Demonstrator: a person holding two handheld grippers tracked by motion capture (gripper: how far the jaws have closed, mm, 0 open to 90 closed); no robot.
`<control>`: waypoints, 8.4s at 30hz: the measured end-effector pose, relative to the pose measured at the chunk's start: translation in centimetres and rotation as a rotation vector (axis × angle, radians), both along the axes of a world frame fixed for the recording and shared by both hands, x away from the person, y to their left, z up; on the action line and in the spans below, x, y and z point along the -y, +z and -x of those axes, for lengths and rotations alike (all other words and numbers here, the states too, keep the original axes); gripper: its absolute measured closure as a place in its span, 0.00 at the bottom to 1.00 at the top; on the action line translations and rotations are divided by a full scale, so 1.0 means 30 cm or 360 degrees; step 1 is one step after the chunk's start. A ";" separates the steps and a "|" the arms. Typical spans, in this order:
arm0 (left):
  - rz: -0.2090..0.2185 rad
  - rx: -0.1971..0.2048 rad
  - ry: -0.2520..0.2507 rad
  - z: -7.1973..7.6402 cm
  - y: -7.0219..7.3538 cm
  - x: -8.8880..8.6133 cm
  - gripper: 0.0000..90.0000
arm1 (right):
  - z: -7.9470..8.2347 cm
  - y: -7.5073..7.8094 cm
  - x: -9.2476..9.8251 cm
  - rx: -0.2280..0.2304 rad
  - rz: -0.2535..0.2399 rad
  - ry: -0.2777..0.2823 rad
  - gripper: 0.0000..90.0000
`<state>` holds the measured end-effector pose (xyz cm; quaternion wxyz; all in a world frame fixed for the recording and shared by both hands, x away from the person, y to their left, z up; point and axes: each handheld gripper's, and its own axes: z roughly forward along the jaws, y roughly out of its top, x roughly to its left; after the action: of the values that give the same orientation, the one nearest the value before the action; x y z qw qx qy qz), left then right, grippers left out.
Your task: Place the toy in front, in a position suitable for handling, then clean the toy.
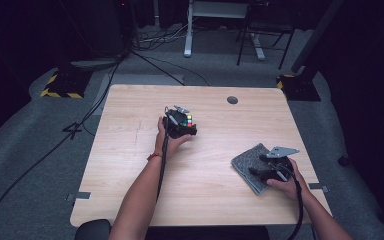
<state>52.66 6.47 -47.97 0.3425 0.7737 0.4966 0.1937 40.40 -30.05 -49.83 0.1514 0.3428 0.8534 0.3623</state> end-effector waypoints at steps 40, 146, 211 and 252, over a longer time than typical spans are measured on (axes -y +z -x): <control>-0.0074 -0.0023 -0.0651 0.289 0.011 -0.106 0.37 | 0.002 -0.002 0.000 0.0004 -0.0008 -0.0002 0.29; -0.0091 -0.0014 -0.1147 0.474 -0.064 -0.078 0.38 | 0.076 0.173 -0.195 0.0155 -0.0057 0.0531 0.87; -0.0241 0.0090 -0.1265 0.490 0.067 0.069 0.38 | 0.098 0.256 -0.412 0.0323 0.0131 0.0548 0.87; -0.0127 0.0183 -0.1295 0.514 0.094 0.058 0.37 | 0.086 0.241 -0.376 0.0234 -0.0187 0.0556 0.88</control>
<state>37.24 4.74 -45.16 0.3881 0.9075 0.1224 0.1043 37.81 -18.76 -42.59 0.1278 0.1702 0.8640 0.4563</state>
